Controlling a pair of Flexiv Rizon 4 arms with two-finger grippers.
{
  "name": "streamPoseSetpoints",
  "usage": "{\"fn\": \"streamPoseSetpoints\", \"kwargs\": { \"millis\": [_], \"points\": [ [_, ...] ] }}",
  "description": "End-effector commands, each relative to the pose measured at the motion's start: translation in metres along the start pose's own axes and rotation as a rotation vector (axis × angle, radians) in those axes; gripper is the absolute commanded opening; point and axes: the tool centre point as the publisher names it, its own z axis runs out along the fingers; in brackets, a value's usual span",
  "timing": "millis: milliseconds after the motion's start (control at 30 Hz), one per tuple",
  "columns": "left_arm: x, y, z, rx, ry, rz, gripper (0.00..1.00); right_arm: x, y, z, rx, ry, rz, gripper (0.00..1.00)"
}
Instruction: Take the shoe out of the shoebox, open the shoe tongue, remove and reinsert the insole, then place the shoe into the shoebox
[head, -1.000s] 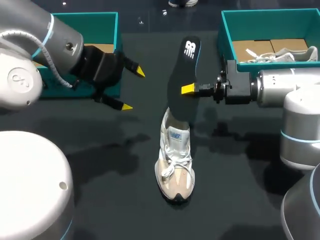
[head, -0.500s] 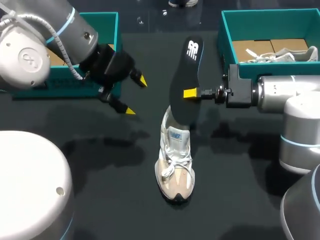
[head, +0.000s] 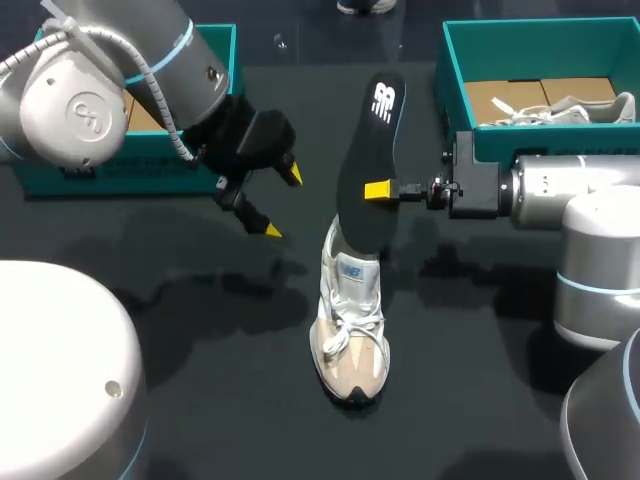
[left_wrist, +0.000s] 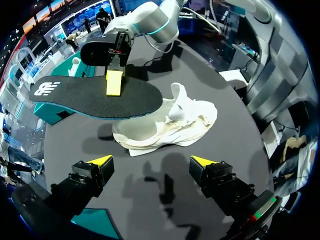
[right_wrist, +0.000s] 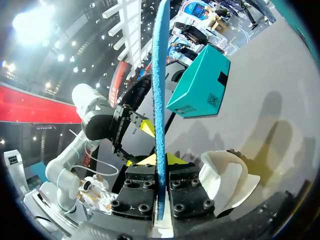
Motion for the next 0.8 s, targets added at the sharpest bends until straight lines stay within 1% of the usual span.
{"fn": "streamPoseSetpoints", "kwargs": {
  "millis": [33,100,200,267,300,633,733,800],
  "points": [
    [-0.012,0.003,0.033,0.002,0.02,-0.016,1.0,-0.008,0.001,0.004,0.008,0.011,-0.03,0.0],
    [-0.014,0.005,0.044,-0.017,0.026,-0.027,1.0,-0.01,0.002,0.004,0.012,0.011,-0.061,0.0],
    [-0.019,0.009,0.051,-0.017,0.032,-0.043,1.0,-0.013,0.005,0.003,0.018,0.019,-0.087,0.0],
    [-0.022,0.012,0.055,0.0,0.038,-0.044,1.0,-0.016,0.008,0.004,0.028,0.022,-0.101,0.0],
    [-0.023,0.014,0.054,-0.008,0.038,-0.046,1.0,-0.016,0.008,0.004,0.028,0.022,-0.101,0.0],
    [-0.023,0.014,0.054,-0.008,0.038,-0.046,1.0,-0.016,0.008,0.004,0.028,0.022,-0.101,0.0],
    [-0.023,0.014,0.069,0.0,0.047,-0.03,1.0,-0.015,0.007,0.007,0.027,0.031,-0.116,0.0],
    [-0.023,0.013,0.075,-0.019,0.041,-0.029,1.0,-0.016,0.006,0.011,0.024,0.043,-0.143,0.0]
  ]
}}
